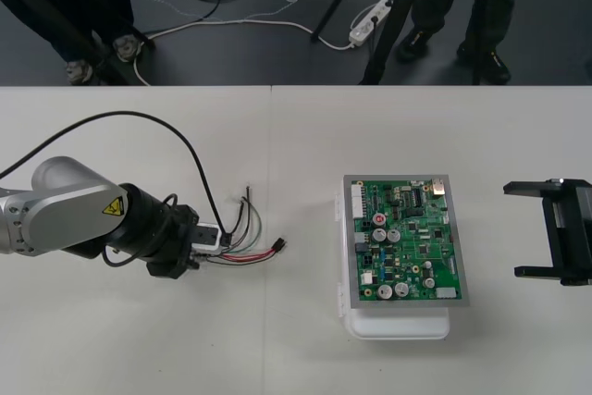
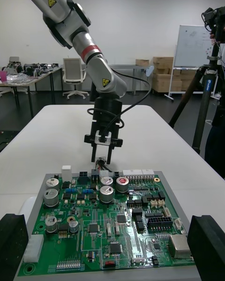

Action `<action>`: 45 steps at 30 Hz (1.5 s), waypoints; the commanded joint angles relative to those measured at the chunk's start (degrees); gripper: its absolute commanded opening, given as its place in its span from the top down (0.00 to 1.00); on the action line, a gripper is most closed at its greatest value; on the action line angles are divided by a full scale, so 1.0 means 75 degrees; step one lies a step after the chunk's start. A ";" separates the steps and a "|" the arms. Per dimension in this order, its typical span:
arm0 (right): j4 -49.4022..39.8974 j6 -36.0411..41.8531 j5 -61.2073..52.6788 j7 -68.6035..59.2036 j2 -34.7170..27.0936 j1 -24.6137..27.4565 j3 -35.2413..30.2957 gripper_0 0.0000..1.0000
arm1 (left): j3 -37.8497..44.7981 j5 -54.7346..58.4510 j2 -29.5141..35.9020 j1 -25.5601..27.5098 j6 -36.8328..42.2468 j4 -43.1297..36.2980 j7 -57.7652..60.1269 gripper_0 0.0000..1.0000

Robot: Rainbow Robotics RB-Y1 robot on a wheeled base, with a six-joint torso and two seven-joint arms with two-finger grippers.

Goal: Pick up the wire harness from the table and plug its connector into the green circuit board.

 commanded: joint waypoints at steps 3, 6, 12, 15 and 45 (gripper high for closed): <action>-0.0095 -0.0096 -0.0105 0.0167 0.0056 -0.0207 0.0048 0.00 | -0.0106 -0.0038 -0.0179 -0.0344 0.0295 -0.0002 0.0517 1.00; -0.0095 -0.0096 -0.0105 0.0167 0.0056 -0.0207 0.0048 0.00 | -0.0106 -0.0014 -0.0179 -0.0344 0.0295 -0.0002 0.0540 1.00; -0.0095 -0.0096 -0.0105 0.0143 0.0091 -0.0207 0.0048 0.00 | -0.0106 0.0197 -0.0179 -0.0415 0.0260 -0.0002 0.0575 1.00; -0.0095 -0.0096 -0.0105 0.0143 0.0080 -0.0207 0.0048 0.00 | -0.0106 0.0431 -0.0179 -0.0508 0.0084 0.0033 0.0587 1.00; -0.0095 -0.0096 -0.0105 0.0120 0.0091 -0.0207 0.0048 0.00 | 0.1746 0.1040 0.0196 -0.0473 -0.2529 -0.0002 0.0107 1.00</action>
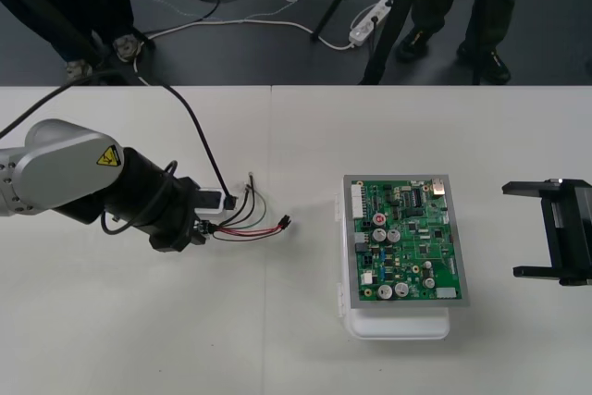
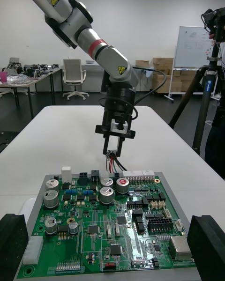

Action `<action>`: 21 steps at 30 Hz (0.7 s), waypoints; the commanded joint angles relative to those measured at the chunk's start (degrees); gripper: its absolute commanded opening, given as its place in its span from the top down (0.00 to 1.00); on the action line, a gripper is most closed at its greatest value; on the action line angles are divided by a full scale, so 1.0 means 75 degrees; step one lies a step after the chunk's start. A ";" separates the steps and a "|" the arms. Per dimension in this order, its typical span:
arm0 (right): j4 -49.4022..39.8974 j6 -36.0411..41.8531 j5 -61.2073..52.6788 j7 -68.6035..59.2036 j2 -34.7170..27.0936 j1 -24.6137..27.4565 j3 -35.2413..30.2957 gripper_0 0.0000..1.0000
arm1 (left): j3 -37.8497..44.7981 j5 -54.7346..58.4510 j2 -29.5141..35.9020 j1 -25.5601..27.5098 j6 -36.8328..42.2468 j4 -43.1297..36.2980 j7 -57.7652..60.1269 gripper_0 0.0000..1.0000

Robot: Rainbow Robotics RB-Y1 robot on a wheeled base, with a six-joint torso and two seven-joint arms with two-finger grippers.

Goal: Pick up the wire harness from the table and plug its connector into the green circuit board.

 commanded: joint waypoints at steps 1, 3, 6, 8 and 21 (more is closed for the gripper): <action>-0.0090 -0.0096 -0.0103 0.0120 0.0054 -0.0204 0.0036 0.00 | 0.0634 0.0306 0.0238 -0.0228 -0.1232 -0.0052 0.0016 1.00; -0.0090 -0.0096 -0.0103 0.0108 0.0066 -0.0204 0.0048 0.00 | 0.0892 0.0377 0.0249 -0.0181 -0.1548 -0.0052 -0.0008 1.00; -0.0090 -0.0096 -0.0103 0.0108 0.0054 -0.0204 0.0048 0.00 | 0.1572 0.0400 0.0249 0.0053 -0.2252 -0.0099 -0.0148 1.00; -0.0090 -0.0096 -0.0103 0.0097 0.0054 -0.0204 0.0036 0.00 | 0.1958 0.0388 0.0249 0.0206 -0.2591 -0.0169 -0.0195 1.00; -0.0090 -0.0085 -0.0103 0.0108 0.0066 -0.0204 0.0048 0.00 | 0.4736 0.0798 -0.0266 0.1577 -0.4923 -0.0837 -0.0383 1.00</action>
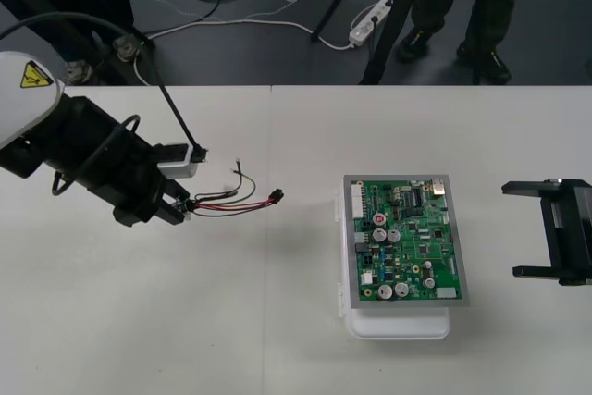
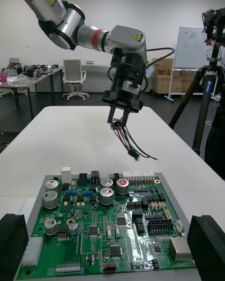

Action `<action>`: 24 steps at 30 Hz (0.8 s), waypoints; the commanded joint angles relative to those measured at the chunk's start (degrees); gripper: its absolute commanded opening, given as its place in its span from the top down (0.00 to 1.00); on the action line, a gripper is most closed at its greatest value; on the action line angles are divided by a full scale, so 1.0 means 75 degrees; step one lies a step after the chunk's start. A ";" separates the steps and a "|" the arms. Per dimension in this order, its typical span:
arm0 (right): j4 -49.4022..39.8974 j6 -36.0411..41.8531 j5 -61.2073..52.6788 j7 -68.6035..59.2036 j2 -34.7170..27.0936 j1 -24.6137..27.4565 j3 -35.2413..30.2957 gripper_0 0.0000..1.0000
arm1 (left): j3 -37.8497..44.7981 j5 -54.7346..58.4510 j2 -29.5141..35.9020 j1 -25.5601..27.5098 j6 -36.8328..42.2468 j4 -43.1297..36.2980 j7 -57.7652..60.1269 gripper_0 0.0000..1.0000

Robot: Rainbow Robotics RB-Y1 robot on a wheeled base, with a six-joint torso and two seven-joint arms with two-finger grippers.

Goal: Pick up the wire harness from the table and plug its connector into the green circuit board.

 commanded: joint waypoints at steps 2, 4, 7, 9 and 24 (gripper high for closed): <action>-0.0089 -0.0085 -0.0100 0.0097 0.0051 -0.0200 0.0048 0.00 | 0.1436 0.0342 -0.0483 0.0627 -0.1531 -0.0303 -0.0410 1.00; -0.0089 -0.0085 -0.0100 0.0097 0.0040 -0.0200 0.0048 0.00 | 0.1776 0.0424 -0.0682 0.0756 -0.1531 -0.0303 -0.0421 1.00; -0.0089 -0.0085 -0.0111 0.0085 0.0040 -0.0200 0.0048 0.00 | 0.2280 0.0530 -0.1057 0.0944 -0.1531 -0.0303 -0.0421 1.00; -0.0089 -0.0085 -0.0100 0.0073 0.0040 -0.0189 0.0048 0.00 | 0.2573 0.0600 -0.1362 0.1061 -0.1531 -0.0303 -0.0421 1.00; -0.0182 -0.0085 -0.0100 -0.0103 0.0040 -0.0200 0.0048 0.00 | 0.2772 0.1796 -0.2124 0.1764 -0.1531 -0.0690 -0.0269 1.00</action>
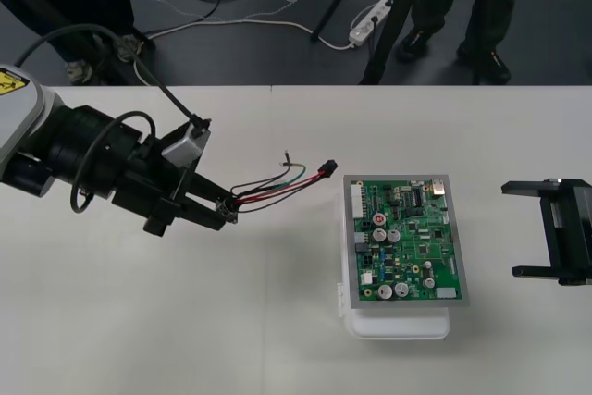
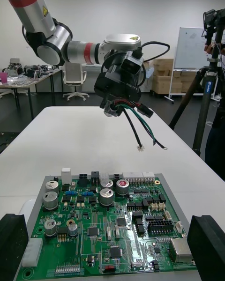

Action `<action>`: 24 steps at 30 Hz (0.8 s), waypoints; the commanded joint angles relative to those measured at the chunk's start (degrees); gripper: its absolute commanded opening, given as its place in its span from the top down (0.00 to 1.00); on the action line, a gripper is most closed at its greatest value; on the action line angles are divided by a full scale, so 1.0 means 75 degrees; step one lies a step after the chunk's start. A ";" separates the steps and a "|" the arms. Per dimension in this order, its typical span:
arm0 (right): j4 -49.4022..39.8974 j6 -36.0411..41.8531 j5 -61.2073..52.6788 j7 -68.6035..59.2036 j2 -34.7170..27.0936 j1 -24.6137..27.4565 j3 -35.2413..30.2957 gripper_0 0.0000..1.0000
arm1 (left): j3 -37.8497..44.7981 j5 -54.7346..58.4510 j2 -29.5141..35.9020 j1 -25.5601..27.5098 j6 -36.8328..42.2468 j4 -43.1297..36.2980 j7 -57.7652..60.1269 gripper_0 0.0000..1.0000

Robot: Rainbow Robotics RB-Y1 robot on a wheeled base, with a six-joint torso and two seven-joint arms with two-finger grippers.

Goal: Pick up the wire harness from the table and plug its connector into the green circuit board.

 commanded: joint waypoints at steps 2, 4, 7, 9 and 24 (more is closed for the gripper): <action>-0.0201 -0.0085 -0.0099 -0.0160 0.0050 -0.0195 0.0047 0.00 | 0.0185 0.0695 -0.0183 0.0443 -0.0294 -0.0777 -0.0202 1.00; -0.0213 -0.0085 -0.0099 -0.0195 0.0038 -0.0195 0.0047 0.00 | 0.0185 0.0895 -0.0183 0.0549 -0.0294 -0.0976 -0.0143 1.00; -0.0236 -0.0085 -0.0099 -0.0242 0.0050 -0.0195 0.0047 0.00 | 0.0185 0.1270 -0.0159 0.0713 -0.0294 -0.1281 -0.0026 1.00; -0.0260 -0.0085 -0.0099 -0.0277 0.0038 -0.0195 0.0047 0.00 | 0.0185 0.1539 -0.0159 0.0807 -0.0294 -0.1398 0.0056 1.00; -0.0471 -0.0085 -0.0110 -0.0453 0.0026 -0.0195 0.0047 0.00 | 0.0161 0.2852 0.0614 0.1510 -0.0294 -0.3086 0.1802 1.00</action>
